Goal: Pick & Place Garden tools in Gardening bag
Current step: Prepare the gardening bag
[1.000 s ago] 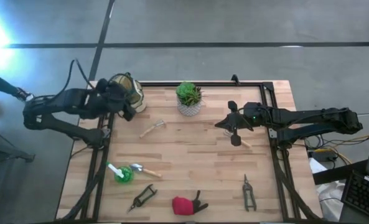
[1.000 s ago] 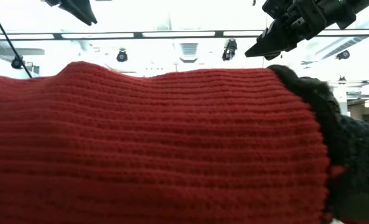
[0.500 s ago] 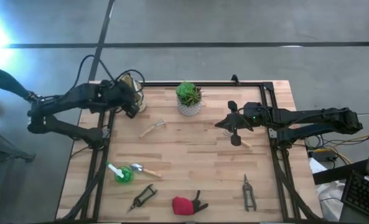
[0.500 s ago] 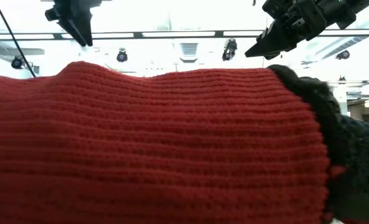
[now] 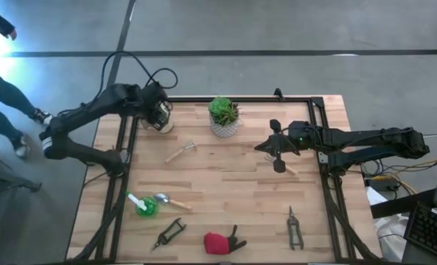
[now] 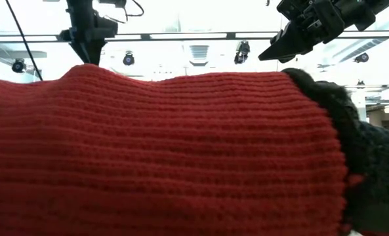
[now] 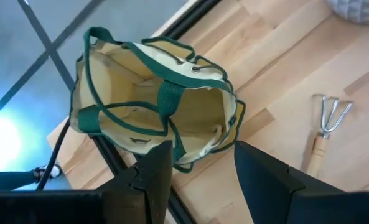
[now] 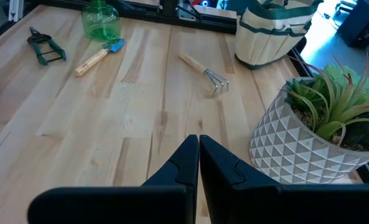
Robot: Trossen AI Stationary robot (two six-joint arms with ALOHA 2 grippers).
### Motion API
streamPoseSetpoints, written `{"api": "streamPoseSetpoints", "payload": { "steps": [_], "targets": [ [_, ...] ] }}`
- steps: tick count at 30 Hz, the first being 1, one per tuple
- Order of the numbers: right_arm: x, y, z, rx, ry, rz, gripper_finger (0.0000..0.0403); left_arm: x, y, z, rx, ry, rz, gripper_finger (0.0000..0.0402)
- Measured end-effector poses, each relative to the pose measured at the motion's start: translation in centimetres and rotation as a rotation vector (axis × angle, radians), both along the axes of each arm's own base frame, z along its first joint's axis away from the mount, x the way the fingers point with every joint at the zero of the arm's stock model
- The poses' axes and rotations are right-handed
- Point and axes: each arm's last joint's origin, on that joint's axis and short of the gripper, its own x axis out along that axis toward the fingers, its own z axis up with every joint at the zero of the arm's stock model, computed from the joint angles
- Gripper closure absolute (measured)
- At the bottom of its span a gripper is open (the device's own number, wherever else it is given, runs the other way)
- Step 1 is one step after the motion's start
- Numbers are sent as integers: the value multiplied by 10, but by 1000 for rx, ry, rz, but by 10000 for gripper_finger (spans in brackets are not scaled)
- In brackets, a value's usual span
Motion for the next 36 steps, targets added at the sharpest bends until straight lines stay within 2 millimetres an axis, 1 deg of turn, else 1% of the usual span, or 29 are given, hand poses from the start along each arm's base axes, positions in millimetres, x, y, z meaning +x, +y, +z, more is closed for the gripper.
{"api": "streamPoseSetpoints", "payload": {
  "steps": [6,11,17,32,36],
  "targets": [
    [-1,0,-3,0,11,1,394,10,20,-11,-87,5,-57,227],
    [-1,0,-6,2,19,1,394,15,31,-20,-150,20,-94,227],
    [-2,0,-7,5,23,-1,394,21,37,-29,-219,40,-108,227],
    [-2,0,-9,7,28,-2,394,34,50,-48,-274,109,-108,227],
    [-2,0,-9,11,31,-5,394,35,54,-57,-294,133,-96,227]
  ]
}}
